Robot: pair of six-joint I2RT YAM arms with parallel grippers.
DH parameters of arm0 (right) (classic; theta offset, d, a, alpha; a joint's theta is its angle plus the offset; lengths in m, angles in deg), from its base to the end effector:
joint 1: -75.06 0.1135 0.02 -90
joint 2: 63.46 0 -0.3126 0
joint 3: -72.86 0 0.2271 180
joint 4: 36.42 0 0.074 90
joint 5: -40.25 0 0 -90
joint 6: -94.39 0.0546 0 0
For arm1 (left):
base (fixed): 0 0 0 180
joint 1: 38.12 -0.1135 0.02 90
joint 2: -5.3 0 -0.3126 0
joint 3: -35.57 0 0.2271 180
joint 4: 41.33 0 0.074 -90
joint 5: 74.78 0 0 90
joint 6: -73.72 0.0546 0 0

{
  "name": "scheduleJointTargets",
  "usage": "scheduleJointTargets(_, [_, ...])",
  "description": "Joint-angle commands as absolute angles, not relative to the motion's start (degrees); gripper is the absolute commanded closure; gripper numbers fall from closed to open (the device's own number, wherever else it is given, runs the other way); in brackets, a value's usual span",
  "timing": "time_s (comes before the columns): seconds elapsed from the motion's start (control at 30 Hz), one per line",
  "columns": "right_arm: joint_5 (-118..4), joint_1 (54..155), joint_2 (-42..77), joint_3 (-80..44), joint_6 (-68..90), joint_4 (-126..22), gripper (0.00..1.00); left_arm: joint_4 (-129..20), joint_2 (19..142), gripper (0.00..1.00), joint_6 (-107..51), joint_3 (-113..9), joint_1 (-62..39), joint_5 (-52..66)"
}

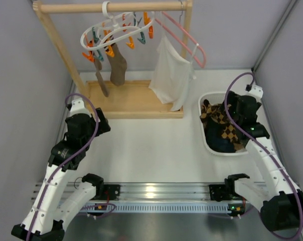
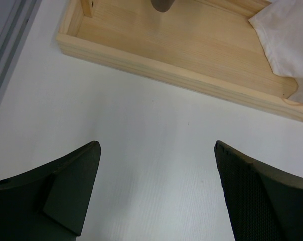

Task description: Remove the socks clipped to the hanger

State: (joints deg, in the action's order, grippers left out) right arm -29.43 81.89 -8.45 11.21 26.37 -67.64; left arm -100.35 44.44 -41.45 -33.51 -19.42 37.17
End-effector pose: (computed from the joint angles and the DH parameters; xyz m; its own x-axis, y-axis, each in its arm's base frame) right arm 0.1812 0.0026 0.3438 -0.3074 0.3167 -0.8973 0.3419 0.9168 0.2064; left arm 0.0854 -0.0074 0.3636 -0.4115 -0.2772 -0.8682 -0.2067 0.9562 -0.2073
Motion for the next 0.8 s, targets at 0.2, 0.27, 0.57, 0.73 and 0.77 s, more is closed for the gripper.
scheduleJointTargets(0.2, [-62.69, 81.73, -17.48, 14.12, 25.92, -60.81, 0.09, -97.69, 45.38, 0.02, -41.42, -35.65, -19.58, 38.60])
scheduleJointTargets(0.27, [-69.74, 82.17, -21.43, 14.91, 27.94, -59.48, 0.09, -97.69, 45.91, 0.02, -41.24, -36.79, -19.58, 38.60])
scheduleJointTargets(0.57, [-86.72, 83.23, -33.66, 19.82, 32.42, -53.27, 0.04, -97.60, 48.45, 0.02, -41.77, -43.56, -19.58, 34.30])
scheduleJointTargets(0.73, [-98.43, 83.23, -36.20, 25.97, 40.75, -40.69, 0.04, -96.64, 54.25, 0.02, -42.03, -48.56, -19.58, 33.84])
scheduleJointTargets(0.77, [-99.57, 83.23, -36.56, 26.77, 41.82, -38.05, 0.04, -96.29, 54.95, 0.02, -42.03, -49.09, -19.58, 34.81])
